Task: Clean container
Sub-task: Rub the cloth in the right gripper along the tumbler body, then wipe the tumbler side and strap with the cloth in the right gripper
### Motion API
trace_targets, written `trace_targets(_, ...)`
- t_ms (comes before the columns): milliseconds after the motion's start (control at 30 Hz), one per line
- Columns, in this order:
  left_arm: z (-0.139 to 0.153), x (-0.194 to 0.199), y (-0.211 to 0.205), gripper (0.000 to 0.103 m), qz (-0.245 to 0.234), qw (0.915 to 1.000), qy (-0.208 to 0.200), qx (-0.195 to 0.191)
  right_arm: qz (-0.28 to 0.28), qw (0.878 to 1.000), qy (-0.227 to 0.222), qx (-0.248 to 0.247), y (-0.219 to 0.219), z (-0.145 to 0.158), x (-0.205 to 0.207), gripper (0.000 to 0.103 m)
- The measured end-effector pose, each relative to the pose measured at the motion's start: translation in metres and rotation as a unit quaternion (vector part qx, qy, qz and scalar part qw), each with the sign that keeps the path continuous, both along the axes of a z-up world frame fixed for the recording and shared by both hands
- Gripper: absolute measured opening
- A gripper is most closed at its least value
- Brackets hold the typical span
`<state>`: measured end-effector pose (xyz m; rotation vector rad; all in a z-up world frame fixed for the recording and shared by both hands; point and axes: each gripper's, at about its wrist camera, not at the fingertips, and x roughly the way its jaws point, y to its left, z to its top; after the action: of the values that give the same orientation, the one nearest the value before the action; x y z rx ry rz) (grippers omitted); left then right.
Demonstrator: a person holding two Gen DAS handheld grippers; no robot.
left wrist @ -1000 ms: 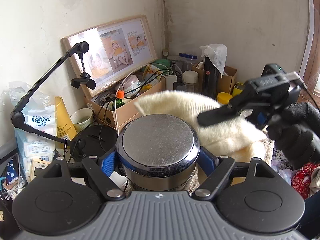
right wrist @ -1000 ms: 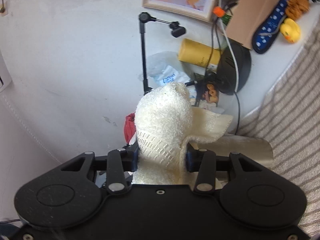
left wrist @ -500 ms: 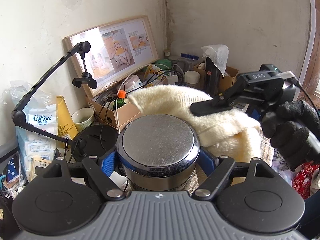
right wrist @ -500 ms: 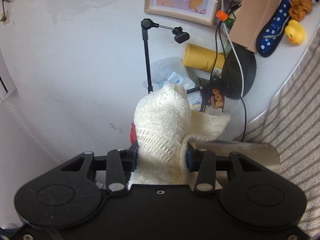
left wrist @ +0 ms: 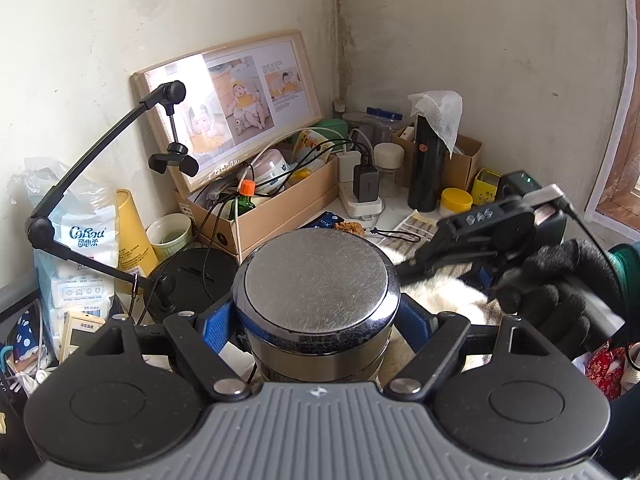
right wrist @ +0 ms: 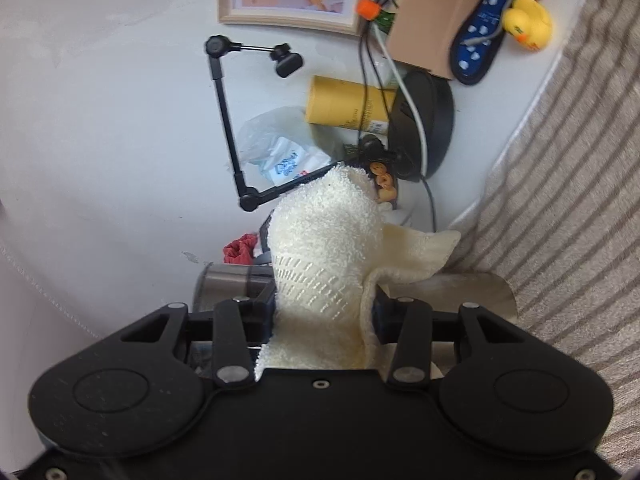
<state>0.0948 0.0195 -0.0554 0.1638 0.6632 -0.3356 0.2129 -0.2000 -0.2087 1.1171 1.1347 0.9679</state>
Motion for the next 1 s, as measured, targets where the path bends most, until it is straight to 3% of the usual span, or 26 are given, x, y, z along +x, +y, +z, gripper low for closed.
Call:
trace_targets(700, 0.001, 0.0, -0.001, 0.082, 0.003, 1.0, 0.003, 0.002, -0.007, 0.994, 0.081, -0.074, 0.004, -0.076, -0.007, 0.042)
trace_targets(1000, 0.001, 0.0, -0.001, 0.082, 0.003, 1.0, 0.004, 0.004, -0.014, 0.992, 0.096, -0.077, 0.004, -0.095, -0.009, 0.042)
